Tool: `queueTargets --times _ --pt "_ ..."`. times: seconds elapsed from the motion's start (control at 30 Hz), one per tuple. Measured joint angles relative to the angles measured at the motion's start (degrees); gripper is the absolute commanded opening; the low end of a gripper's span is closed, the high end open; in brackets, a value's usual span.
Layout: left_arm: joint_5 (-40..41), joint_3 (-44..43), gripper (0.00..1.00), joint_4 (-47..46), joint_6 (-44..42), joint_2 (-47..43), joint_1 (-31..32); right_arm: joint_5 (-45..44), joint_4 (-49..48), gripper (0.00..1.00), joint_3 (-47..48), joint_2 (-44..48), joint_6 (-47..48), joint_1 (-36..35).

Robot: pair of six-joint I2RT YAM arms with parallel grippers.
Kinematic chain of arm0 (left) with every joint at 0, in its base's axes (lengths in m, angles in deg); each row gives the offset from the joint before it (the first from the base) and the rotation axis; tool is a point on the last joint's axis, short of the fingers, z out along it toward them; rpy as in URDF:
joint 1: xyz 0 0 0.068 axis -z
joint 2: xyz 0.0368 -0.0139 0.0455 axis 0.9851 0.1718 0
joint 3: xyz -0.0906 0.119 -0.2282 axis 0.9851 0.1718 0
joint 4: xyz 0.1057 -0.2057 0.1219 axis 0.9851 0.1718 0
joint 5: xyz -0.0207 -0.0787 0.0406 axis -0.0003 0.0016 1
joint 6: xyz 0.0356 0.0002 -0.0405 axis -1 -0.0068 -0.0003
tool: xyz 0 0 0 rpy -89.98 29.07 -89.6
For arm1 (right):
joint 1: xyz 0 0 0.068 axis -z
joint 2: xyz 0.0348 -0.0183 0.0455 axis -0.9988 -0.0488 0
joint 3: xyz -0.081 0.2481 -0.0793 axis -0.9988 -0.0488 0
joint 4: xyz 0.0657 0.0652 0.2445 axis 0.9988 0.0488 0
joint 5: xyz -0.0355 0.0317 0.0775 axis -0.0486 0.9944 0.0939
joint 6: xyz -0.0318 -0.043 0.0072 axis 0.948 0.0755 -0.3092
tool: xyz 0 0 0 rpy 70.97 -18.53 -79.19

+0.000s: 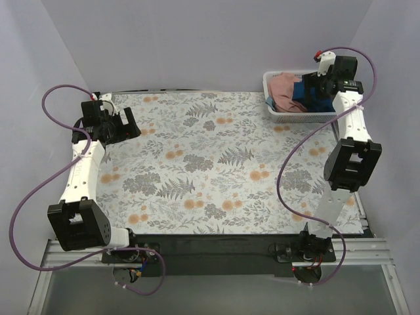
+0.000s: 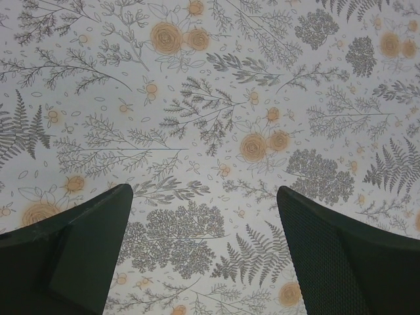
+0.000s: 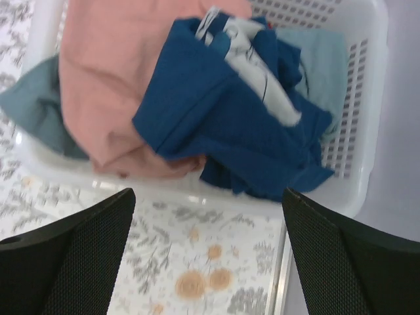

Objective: Fold and stack the t-shirts
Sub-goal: Grab the tshirt from the pile

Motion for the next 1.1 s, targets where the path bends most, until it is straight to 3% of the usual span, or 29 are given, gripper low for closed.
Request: queueTargets --times 0.13,0.23,0.3,0.4,0.53,0.77,1.1 --pt "2.3 0.1 0.92 0.1 0.0 0.0 0.0 0.9 1.0 0.98 11.3 -12.0 -2.6 0.3" --pt "3.4 0.5 0.92 0.1 0.0 0.0 0.0 0.4 0.7 0.98 14.0 -16.7 -3.4 0.4" --pt "3.6 0.9 0.92 0.2 -0.1 0.0 0.0 -0.3 0.0 0.93 14.8 -19.2 -3.6 0.5" --pt "3.6 1.0 0.92 0.2 -0.2 0.0 0.0 -1.0 -0.4 0.71 15.0 -21.1 -3.8 0.7" --pt "3.6 1.0 0.92 0.7 -0.2 0.0 0.0 -1.1 -0.8 0.02 15.0 -21.2 -4.0 0.8" --pt "0.9 0.7 0.92 -0.8 -0.2 -0.1 0.0 0.9 0.3 0.01 14.9 -19.3 -3.7 1.4" --pt "-5.6 1.8 0.92 -7.2 2.0 -5.8 0.0 13.4 1.8 0.01 15.8 2.2 -7.6 0.9"
